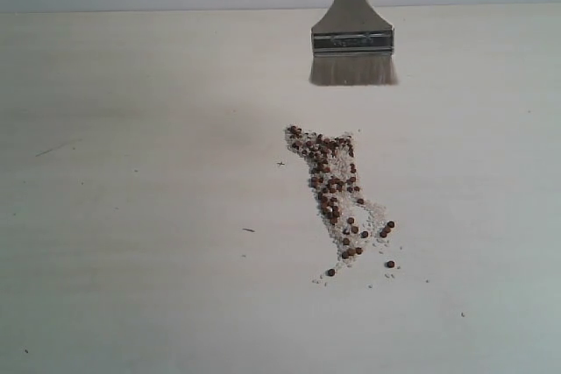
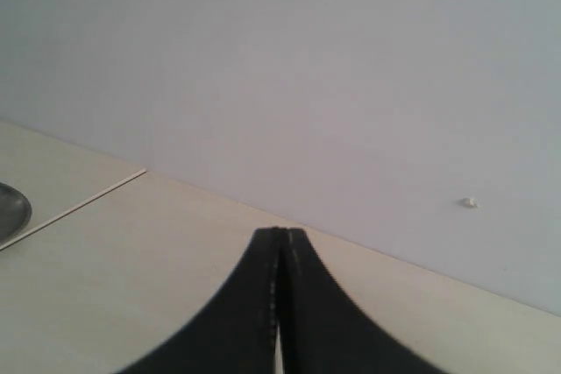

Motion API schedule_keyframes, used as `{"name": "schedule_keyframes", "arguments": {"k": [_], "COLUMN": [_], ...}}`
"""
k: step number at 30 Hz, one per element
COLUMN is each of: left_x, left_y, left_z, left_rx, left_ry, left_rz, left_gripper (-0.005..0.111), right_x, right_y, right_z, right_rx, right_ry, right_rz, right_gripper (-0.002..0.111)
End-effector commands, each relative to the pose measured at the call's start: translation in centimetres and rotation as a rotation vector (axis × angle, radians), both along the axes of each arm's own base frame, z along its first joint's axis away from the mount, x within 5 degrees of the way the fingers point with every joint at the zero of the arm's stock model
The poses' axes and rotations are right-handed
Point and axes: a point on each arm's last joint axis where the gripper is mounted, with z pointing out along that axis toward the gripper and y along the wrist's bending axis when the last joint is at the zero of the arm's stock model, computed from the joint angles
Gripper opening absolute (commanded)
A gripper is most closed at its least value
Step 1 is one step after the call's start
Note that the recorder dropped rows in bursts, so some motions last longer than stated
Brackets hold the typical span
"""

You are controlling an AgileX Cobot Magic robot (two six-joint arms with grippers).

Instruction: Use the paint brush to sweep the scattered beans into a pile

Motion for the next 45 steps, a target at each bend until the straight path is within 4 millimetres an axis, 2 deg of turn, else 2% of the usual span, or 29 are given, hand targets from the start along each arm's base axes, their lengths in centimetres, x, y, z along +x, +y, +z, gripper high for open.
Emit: {"name": "schedule_keyframes", "arguments": {"k": [1, 8, 15, 19, 22, 30, 35, 39, 45], "left_x": [0.0, 0.0, 0.0, 0.0, 0.0, 0.0, 0.0, 0.0, 0.0], "left_y": [0.0, 0.0, 0.0, 0.0, 0.0, 0.0, 0.0, 0.0, 0.0], "left_z": [0.0, 0.0, 0.0, 0.0, 0.0, 0.0, 0.0, 0.0, 0.0], "left_rx": [0.004, 0.004, 0.004, 0.004, 0.004, 0.004, 0.004, 0.004, 0.004], "left_ry": [-0.006, -0.006, -0.006, -0.006, -0.006, -0.006, -0.006, -0.006, -0.006], "left_rz": [-0.004, -0.004, -0.004, -0.004, -0.004, -0.004, -0.004, -0.004, -0.004], "left_gripper": [0.000, 0.000, 0.000, 0.000, 0.000, 0.000, 0.000, 0.000, 0.000], "right_x": [-4.0, -11.9, -19.9, -23.2, -24.7, -25.6, -25.5, -23.5, -18.3], "right_y": [-0.3, -0.6, -1.0, -1.1, -1.2, -1.2, 0.2, 1.3, 2.2], "right_z": [1.1, 0.5, -1.5, -2.8, -3.7, -6.2, -7.7, -8.8, -9.9], "right_rx": [-0.010, 0.016, -0.007, 0.000, -0.011, -0.001, -0.009, -0.015, -0.016], "right_ry": [-0.016, -0.090, -0.113, -0.129, -0.142, -0.139, -0.120, -0.108, -0.129], "right_rz": [0.018, 0.039, 0.069, 0.068, 0.080, 0.063, 0.146, 0.197, 0.200], "right_gripper": [0.000, 0.000, 0.000, 0.000, 0.000, 0.000, 0.000, 0.000, 0.000]}}
